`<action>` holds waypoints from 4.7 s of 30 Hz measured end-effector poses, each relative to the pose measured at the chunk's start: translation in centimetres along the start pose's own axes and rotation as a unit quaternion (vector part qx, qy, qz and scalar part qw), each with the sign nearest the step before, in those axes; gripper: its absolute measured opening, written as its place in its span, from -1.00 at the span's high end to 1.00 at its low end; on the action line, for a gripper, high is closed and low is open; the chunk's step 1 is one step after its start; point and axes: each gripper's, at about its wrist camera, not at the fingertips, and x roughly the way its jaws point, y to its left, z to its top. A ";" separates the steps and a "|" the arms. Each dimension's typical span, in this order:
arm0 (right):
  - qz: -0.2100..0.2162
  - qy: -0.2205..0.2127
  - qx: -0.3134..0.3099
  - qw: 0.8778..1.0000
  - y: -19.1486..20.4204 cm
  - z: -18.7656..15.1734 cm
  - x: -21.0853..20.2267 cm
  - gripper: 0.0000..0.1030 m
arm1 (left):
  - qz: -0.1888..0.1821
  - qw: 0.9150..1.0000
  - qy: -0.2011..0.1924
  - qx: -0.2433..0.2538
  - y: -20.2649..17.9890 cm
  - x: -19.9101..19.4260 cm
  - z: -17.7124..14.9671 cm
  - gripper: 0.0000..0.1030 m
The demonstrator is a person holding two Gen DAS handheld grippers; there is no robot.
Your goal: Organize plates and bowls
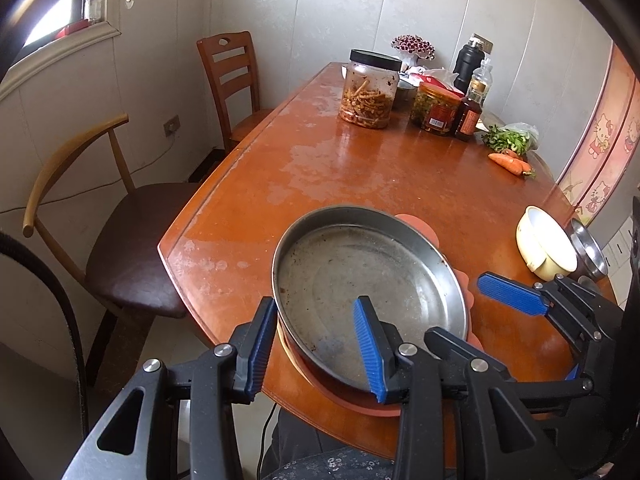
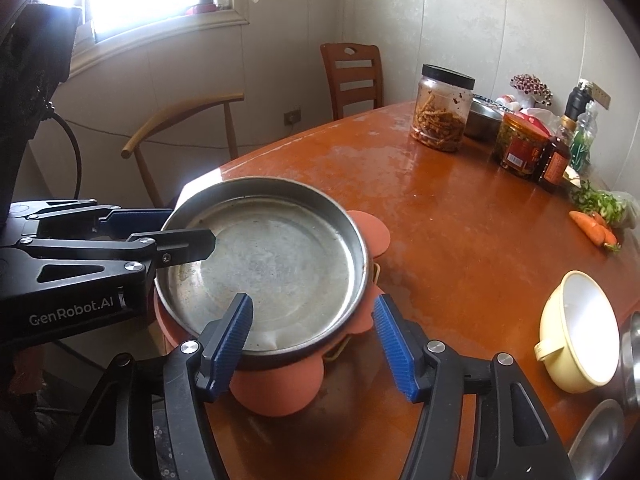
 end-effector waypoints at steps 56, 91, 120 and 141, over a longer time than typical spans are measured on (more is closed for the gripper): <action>-0.049 -0.119 0.110 0.986 -18.0 -3.6 -16.6 -0.48 | -0.020 0.996 -0.045 0.074 -19.6 -2.3 4.6 -0.12; -0.143 -0.112 0.257 0.949 -22.8 -11.4 -21.2 -0.49 | -0.117 0.983 0.000 0.144 -25.0 -0.4 1.1 -0.12; -0.105 -0.036 0.217 0.970 -22.4 -17.2 -17.2 -0.02 | -0.123 0.981 0.057 0.140 -28.6 3.4 -3.6 -0.12; -0.089 -0.024 0.164 0.982 -18.4 -15.3 -15.9 0.07 | -0.110 0.983 0.053 0.133 -25.4 1.8 -4.7 0.02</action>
